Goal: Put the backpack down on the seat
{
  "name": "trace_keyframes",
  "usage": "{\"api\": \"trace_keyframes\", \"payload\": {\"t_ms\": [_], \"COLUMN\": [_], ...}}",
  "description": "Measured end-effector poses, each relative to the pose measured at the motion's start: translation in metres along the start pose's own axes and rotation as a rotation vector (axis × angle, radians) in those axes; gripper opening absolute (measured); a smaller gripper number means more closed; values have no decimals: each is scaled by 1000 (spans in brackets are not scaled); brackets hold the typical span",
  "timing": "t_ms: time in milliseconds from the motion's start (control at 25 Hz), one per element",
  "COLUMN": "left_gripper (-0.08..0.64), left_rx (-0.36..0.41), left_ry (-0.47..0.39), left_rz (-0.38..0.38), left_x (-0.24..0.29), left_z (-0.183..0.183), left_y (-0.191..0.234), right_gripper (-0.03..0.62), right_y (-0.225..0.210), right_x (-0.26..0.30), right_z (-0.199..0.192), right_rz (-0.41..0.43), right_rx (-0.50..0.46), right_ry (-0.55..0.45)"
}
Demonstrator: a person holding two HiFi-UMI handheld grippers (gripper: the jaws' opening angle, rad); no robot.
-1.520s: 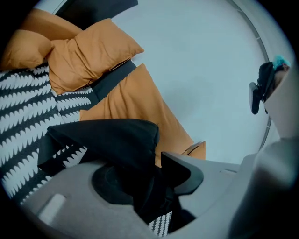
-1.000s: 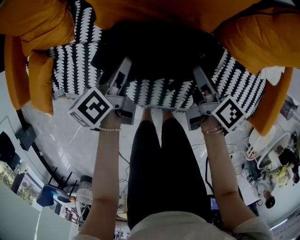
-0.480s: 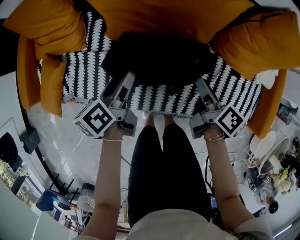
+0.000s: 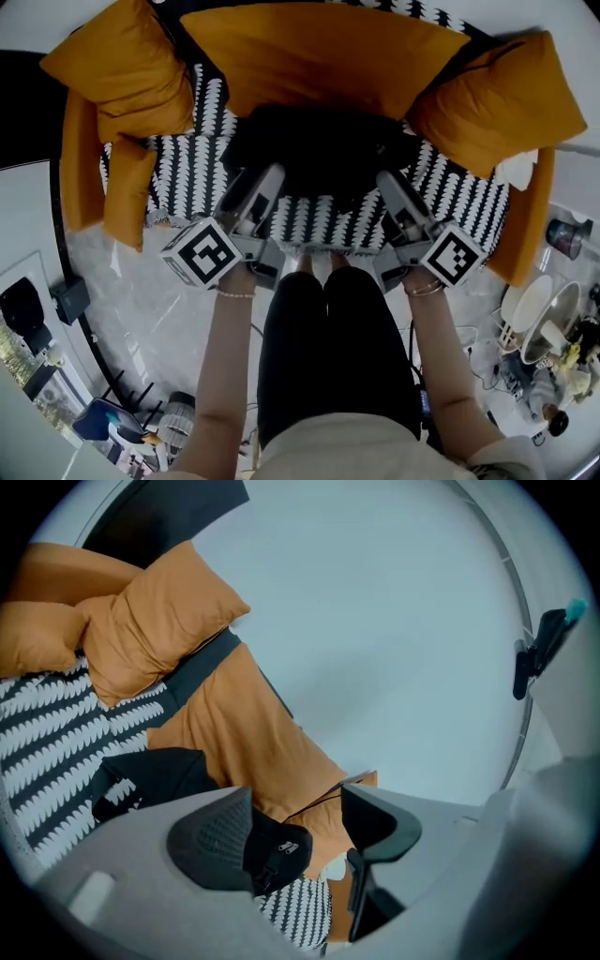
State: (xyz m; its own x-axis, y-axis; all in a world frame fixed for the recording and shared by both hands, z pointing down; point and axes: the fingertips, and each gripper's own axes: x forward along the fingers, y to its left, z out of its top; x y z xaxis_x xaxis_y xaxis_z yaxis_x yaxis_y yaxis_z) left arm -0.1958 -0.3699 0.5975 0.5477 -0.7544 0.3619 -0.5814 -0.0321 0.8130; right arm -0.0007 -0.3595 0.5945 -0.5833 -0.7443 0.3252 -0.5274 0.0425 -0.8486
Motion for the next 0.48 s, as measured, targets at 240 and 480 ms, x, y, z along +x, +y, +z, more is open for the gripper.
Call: {"api": "trace_keyframes", "payload": {"t_ms": [240,480], "left_gripper": [293,290], "left_rx": [-14,37], "left_ry": [8,-43], "left_rz": [-82,-147], "left_x": [-16,-46], "left_z": [7,31], "left_y": [-51,-101], "right_gripper": [230,227], "right_y": [51,108], "right_x": [-12,-30], "right_z": [15,22], "right_rz": [69,145], "right_rx": [50,28], "right_ry": [-14,-1]}}
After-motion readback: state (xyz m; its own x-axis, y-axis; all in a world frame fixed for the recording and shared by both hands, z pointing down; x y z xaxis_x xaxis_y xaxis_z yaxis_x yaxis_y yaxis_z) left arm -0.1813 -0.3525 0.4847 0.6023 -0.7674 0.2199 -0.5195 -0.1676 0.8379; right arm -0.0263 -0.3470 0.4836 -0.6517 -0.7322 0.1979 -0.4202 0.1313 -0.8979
